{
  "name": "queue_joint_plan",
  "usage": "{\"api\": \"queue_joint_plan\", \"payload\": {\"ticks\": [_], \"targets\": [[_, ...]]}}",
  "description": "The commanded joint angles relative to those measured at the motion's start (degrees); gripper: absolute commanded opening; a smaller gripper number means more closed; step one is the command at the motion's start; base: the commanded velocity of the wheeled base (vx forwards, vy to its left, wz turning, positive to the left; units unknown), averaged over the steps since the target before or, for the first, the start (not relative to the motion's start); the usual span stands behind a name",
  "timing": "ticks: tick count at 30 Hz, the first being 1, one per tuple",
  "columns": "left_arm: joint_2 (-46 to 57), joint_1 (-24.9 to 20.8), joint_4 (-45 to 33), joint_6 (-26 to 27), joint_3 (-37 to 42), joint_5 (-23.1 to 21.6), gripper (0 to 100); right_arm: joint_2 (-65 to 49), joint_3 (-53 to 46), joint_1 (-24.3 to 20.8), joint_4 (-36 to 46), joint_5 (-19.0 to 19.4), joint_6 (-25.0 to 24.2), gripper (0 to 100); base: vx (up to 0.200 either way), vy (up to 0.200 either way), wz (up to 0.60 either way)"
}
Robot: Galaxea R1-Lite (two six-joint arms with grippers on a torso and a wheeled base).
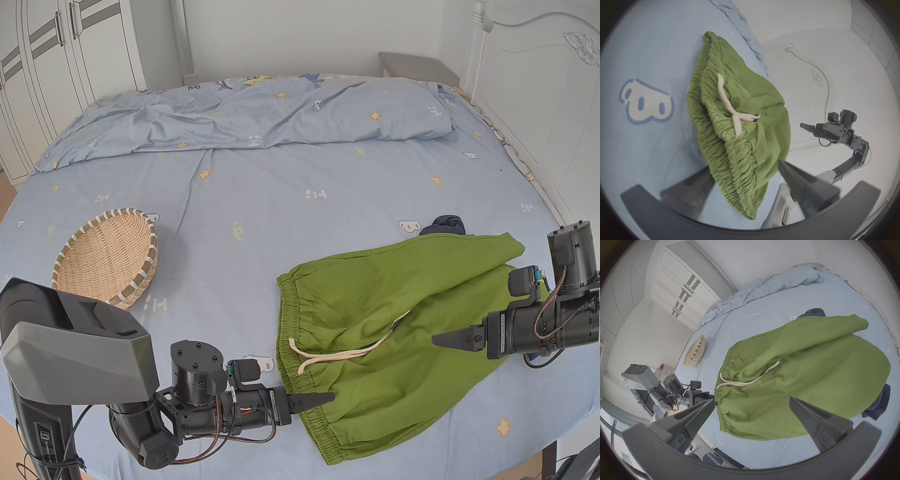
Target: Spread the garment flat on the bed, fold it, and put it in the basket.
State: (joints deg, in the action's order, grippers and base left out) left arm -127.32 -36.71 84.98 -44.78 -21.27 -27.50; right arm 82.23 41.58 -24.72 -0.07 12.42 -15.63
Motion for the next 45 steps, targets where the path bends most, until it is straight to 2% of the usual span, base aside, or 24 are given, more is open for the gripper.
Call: {"api": "queue_joint_plan", "payload": {"ticks": [1, 5, 12, 15, 18, 21, 22, 24, 25, 27, 28, 29, 32, 33, 34, 36, 37, 41, 42, 45], "targets": [[0.05, 0.14, 0.19, -0.05, -0.52, -0.1, 0, 0.13, -0.01, 0.55, -0.01, 0.06, -0.02, 100, 0.0, 0.0, 0.0], [0.67, 0.93, 0.19, -0.58, -0.61, -0.1, 0, 0.22, -0.01, 0.64, -0.1, 0.06, -0.02, 100, 0.0, 0.0, 0.0], [8.58, 6.47, -2.19, -5.59, -1.75, -0.8, 0, -0.22, 0.34, 1.08, -0.1, 0.15, -0.02, 100, 0.0, 0.0, 0.0], [15.96, 9.81, -8.25, -5.67, -3.25, -1.15, 0, -0.4, 0.34, 1.08, -0.01, 0.15, -0.02, 100, 0.0, 0.0, 0.0], [25.37, 14.12, -20.56, -5.67, -5.62, -3.0, 0, -1.01, 0.43, 1.08, -0.1, 0.15, -0.02, 100, 0.0, 0.0, 0.0], [26.6, 14.73, -22.58, -5.67, -5.97, -3.44, 0, -1.1, 0.43, 1.17, -0.01, 0.15, -0.02, 100, 0.0, 0.0, 0.0], [37.23, 22.56, -38.84, -5.59, -8.87, -8.36, 0, -2.16, 0.52, 1.7, -0.01, 0.15, 0.07, 100, 0.0, 0.0, 0.0], [39.25, 24.93, -41.74, -5.59, -9.4, -10.2, 0, -2.42, 0.52, 1.78, -0.01, 0.15, 0.07, 100, 0.0, 0.0, 0.0], [41.89, 29.15, -45.52, -5.23, -9.58, -13.37, 0, -3.04, 0.61, 1.78, -0.01, 0.15, 0.07, 100, 0.0, 0.0, 0.0], [44.0, 33.89, -48.59, -4.44, -9.49, -16.53, 0, -3.74, 0.52, 1.78, 0.07, 0.15, 0.07, 100, 0.0, 0.0, 0.0], [44.17, 34.24, -48.86, -4.35, -9.49, -16.71, 0, -3.74, 0.52, 1.78, 0.07, 0.15, 0.07, 100, 0.0, 0.0, 0.0], [44.7, 37.85, -51.23, -2.51, -9.05, -18.64, 0, -3.91, 0.52, 1.7, 0.07, 0.15, 0.07, 100, 0.0, 0.0, 0.0], [44.7, 40.31, -53.78, 0.22, -8.43, -19.43, 0, -3.91, 0.52, 1.7, 0.07, 0.15, 0.07, 100, 0.0, 0.0, 0.0], [44.61, 41.36, -55.89, 3.03, -7.47, -19.52, 0, -3.91, 0.43, 1.7, 0.07, 0.15, 0.07, 100, 0.0, 0.0, 0.0], [44.0, 41.19, -57.91, 6.37, -6.06, -19.52, 0, -3.83, 0.25, 1.61, 0.34, 0.15, 0.07, 100, 0.0, 0.0, 0.0], [42.77, 40.92, -59.4, 9.09, -4.83, -19.52, 0, -3.83, 0.08, 1.43, 0.42, 0.15, 0.07, 100, 0.0, 0.0, 0.0], [39.08, 40.66, -60.63, 13.49, -2.81, -19.52, 0, -3.39, -0.1, 1.26, 0.51, 0.15, 0.07, 100, 0.0, 0.0, 0.0], [31.78, 40.66, -60.46, 20.52, -0.88, -19.52, 0, -3.04, -0.89, 1.52, 0.07, 0.41, 0.16, 100, 0.0, 0.0, 0.0], [28.71, 40.84, -60.37, 24.21, -0.7, -18.9, 0, -2.51, -1.5, 1.7, -0.01, 0.59, 0.25, 100, 0.0, 0.0, 0.0], [26.51, 41.54, -60.37, 28.08, -0.79, -18.9, 0, -0.75, -1.86, 2.49, -0.01, 0.5, 0.16, 100, 0.0, 0.0, 0.0]]}}
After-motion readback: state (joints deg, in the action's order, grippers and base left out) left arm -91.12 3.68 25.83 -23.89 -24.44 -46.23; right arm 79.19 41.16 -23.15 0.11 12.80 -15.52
